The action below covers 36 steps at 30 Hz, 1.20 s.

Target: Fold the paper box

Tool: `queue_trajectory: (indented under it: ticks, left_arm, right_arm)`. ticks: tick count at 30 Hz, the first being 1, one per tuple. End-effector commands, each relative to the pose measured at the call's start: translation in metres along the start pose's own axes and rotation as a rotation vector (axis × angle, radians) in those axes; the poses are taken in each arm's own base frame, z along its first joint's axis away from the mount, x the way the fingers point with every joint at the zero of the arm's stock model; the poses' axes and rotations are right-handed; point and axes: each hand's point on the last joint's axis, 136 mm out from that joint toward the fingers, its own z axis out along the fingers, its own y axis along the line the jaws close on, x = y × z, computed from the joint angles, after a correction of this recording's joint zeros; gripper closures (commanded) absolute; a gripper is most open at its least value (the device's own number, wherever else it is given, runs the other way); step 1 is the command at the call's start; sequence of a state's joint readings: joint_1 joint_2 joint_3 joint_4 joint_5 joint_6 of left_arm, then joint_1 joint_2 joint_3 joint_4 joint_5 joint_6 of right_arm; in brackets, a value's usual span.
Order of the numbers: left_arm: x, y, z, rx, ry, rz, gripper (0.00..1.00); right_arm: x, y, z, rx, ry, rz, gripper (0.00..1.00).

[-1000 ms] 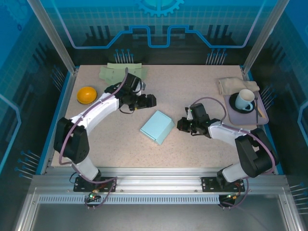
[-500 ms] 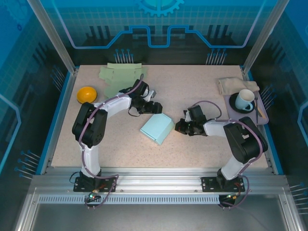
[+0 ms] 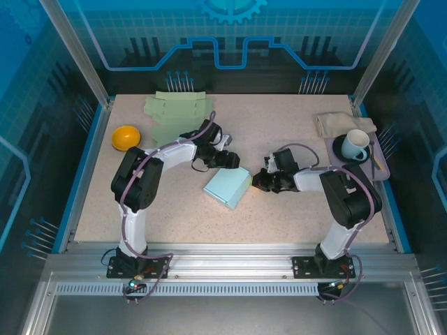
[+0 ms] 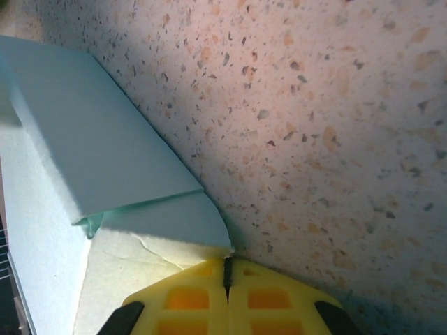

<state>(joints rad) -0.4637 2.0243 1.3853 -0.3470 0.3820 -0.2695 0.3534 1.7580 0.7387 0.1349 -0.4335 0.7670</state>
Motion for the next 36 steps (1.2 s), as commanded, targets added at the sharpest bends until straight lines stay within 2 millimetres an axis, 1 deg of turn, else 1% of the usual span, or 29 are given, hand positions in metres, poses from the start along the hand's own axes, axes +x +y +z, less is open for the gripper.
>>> queue_trajectory:
  ticks: [1,3,5,8,10,12,13,15,17,19,22,23,27,32,36]
  left_arm:
    - [0.042,-0.043,0.027,0.158,0.124,-0.016,0.3]
    - [0.053,-0.059,0.034,0.204,0.145,-0.016,0.3]
    - [0.066,-0.079,0.041,0.26,0.17,-0.013,0.31]
    - [0.086,-0.108,0.052,0.334,0.209,-0.007,0.32]
    - [0.099,-0.124,0.057,0.362,0.237,0.002,0.32]
    - [0.107,-0.133,0.059,0.384,0.251,-0.007,0.32]
    - [0.107,-0.136,0.059,0.397,0.249,-0.017,0.32]
    - [0.107,-0.136,0.056,0.396,0.244,-0.038,0.34]
    - [0.103,-0.128,0.054,0.343,0.227,-0.035,0.34]
    - [0.098,-0.112,0.051,0.261,0.218,-0.048,0.33]
    - [0.078,-0.082,0.039,0.167,0.167,-0.09,0.33]
    - [0.07,-0.072,0.033,0.14,0.143,-0.112,0.33]
    - [0.042,-0.042,0.013,0.052,0.072,-0.153,0.3]
    - [0.012,-0.028,-0.013,0.006,-0.01,-0.185,0.26]
    - [-0.001,-0.017,-0.036,-0.026,-0.065,-0.22,0.21]
  right_arm:
    - [-0.02,0.026,0.014,-0.104,-0.03,-0.097,1.0]
    - [-0.025,0.032,0.015,-0.129,-0.036,-0.11,1.0]
    - [-0.03,0.041,0.016,-0.156,-0.041,-0.128,1.0]
    - [-0.034,0.047,0.017,-0.168,-0.043,-0.138,1.0]
    - [-0.036,0.049,0.016,-0.173,-0.052,-0.143,1.0]
    - [-0.039,0.05,0.016,-0.181,-0.063,-0.145,1.0]
    - [-0.04,0.049,0.015,-0.181,-0.068,-0.142,1.0]
    - [-0.042,0.047,0.015,-0.177,-0.077,-0.13,1.0]
    - [-0.043,0.042,0.014,-0.163,-0.084,-0.105,1.0]
    - [-0.042,0.034,0.01,-0.137,-0.091,-0.076,1.0]
    - [-0.038,0.022,0.0,-0.083,-0.11,-0.046,1.0]
    - [-0.034,0.015,-0.004,-0.052,-0.106,-0.031,1.0]
    - [-0.032,0.005,-0.02,0.004,-0.122,-0.022,1.0]
    - [-0.022,-0.009,-0.031,0.085,-0.103,-0.008,0.99]
    - [-0.012,-0.023,-0.041,0.17,-0.082,-0.011,0.97]
